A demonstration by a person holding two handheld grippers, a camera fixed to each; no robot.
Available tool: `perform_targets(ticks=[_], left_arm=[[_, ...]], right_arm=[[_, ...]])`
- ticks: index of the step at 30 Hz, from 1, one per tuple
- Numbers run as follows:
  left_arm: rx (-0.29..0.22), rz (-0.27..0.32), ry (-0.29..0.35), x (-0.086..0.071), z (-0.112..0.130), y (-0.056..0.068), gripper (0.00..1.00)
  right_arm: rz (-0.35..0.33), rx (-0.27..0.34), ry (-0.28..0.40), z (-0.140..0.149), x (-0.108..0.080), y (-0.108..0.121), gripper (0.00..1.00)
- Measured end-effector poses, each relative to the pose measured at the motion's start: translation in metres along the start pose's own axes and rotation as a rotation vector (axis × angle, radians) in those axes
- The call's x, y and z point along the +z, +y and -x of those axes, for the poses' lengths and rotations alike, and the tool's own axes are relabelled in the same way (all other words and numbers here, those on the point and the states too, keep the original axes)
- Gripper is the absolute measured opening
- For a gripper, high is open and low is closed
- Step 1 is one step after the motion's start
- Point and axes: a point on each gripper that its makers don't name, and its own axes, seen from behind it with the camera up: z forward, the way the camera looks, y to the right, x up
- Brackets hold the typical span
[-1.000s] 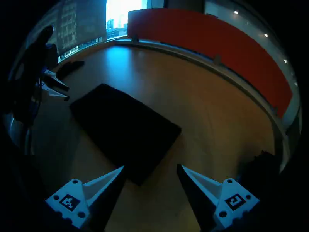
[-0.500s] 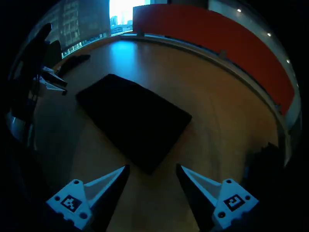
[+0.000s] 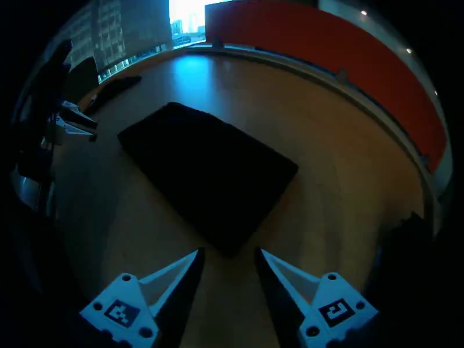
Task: Fold towel
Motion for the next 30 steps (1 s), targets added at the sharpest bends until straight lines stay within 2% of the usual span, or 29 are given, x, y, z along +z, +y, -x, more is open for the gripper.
perform_targets(ticks=[6, 14, 18, 26, 30], left_arm=[[-0.005, 0.000, -0.001, -0.0019, 0.0034, -0.0022, 0.77], [-0.009, 0.002, 0.000, -0.0030, 0.0033, -0.0022, 0.77], [-0.008, 0.002, -0.002, -0.0028, 0.0040, -0.0022, 0.77], [-0.010, 0.001, -0.006, -0.0030, 0.0056, -0.0032, 0.76], [-0.012, 0.001, -0.007, -0.0029, 0.0062, -0.0037, 0.76]], right_arm=[[-0.025, -0.022, -0.016, 0.0037, 0.0023, -0.0017, 0.46], [-0.036, -0.031, -0.026, 0.0034, 0.0040, 0.0003, 0.42], [-0.046, -0.031, -0.030, 0.0045, 0.0046, -0.0005, 0.32], [-0.056, -0.043, -0.030, 0.0040, 0.0054, -0.0014, 0.24], [-0.057, -0.050, -0.027, 0.0017, 0.0059, -0.0009, 0.14]])
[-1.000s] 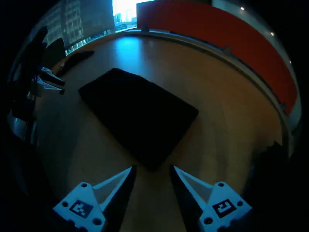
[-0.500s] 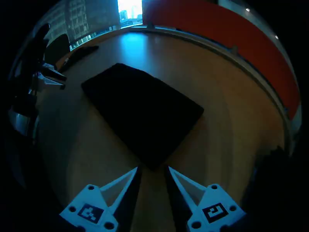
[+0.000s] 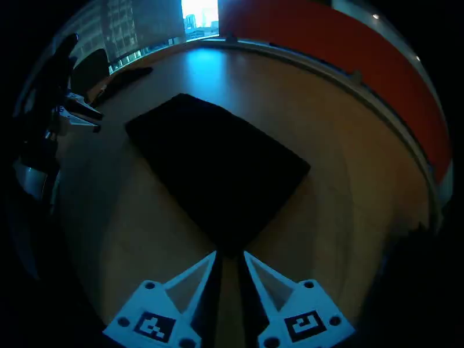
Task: Fold towel
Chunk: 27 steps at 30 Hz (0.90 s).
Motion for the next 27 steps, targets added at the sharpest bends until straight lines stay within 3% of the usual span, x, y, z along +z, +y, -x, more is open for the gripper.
perform_targets(ticks=[2, 12, 27], left_arm=[[0.000, -0.001, -0.001, 0.000, 0.000, 0.000, 0.76], [-0.004, -0.001, -0.001, 0.000, -0.001, -0.002, 0.77], [-0.008, -0.003, 0.012, -0.003, -0.011, -0.006, 0.77]], right_arm=[[-0.001, 0.000, 0.000, -0.001, 0.000, 0.000, 0.10], [0.000, 0.002, 0.021, -0.010, -0.003, -0.002, 0.07], [0.037, -0.033, 0.124, -0.058, -0.039, 0.004, 0.07]])
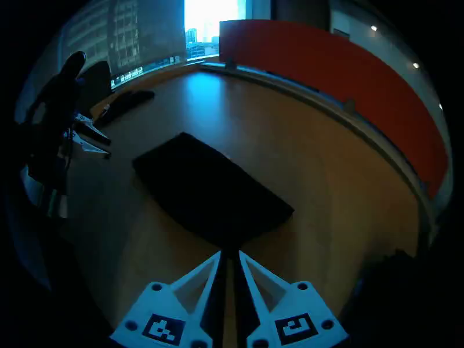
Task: Fold towel
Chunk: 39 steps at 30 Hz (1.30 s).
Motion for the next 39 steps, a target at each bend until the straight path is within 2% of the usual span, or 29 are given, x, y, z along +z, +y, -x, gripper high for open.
perform_targets(ticks=[17, 29, 39], left_arm=[[-0.008, 0.004, 0.019, -0.003, -0.009, 0.000, 0.76], [-0.017, 0.007, 0.029, -0.006, -0.013, 0.002, 0.77], [-0.018, 0.006, 0.034, -0.007, -0.015, 0.000, 0.77]], right_arm=[[0.045, -0.094, 0.078, -0.054, -0.030, 0.014, 0.07], [0.066, -0.124, 0.081, -0.064, -0.043, 0.023, 0.07], [0.060, -0.135, 0.078, -0.067, -0.041, 0.020, 0.07]])
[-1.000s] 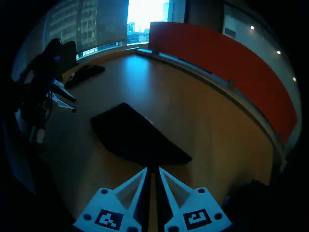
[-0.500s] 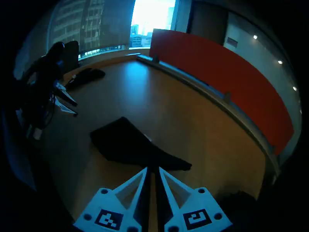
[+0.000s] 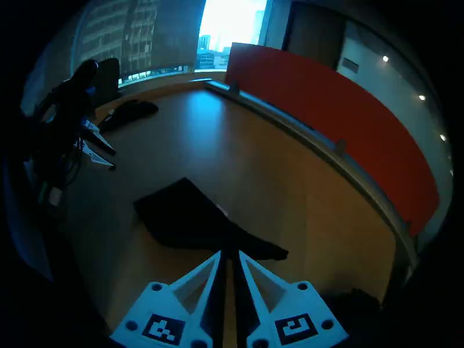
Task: Fold towel
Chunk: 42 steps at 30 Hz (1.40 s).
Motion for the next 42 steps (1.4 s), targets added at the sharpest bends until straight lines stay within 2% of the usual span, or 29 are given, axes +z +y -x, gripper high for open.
perform_targets(ticks=[12, 24, 33, 42], left_arm=[[-0.010, -0.009, 0.010, -0.003, -0.002, -0.007, 0.77], [-0.032, -0.024, 0.028, -0.010, -0.005, -0.017, 0.77], [-0.052, -0.050, 0.043, -0.020, -0.004, -0.032, 0.77], [-0.097, -0.085, 0.055, -0.036, 0.005, -0.054, 0.77]], right_arm=[[-0.037, -0.033, 0.012, -0.017, 0.011, -0.016, 0.07], [-0.107, -0.075, 0.023, -0.039, 0.029, -0.048, 0.07], [-0.168, -0.106, 0.018, -0.052, 0.048, -0.075, 0.07], [-0.240, -0.141, -0.004, -0.055, 0.070, -0.106, 0.07]])
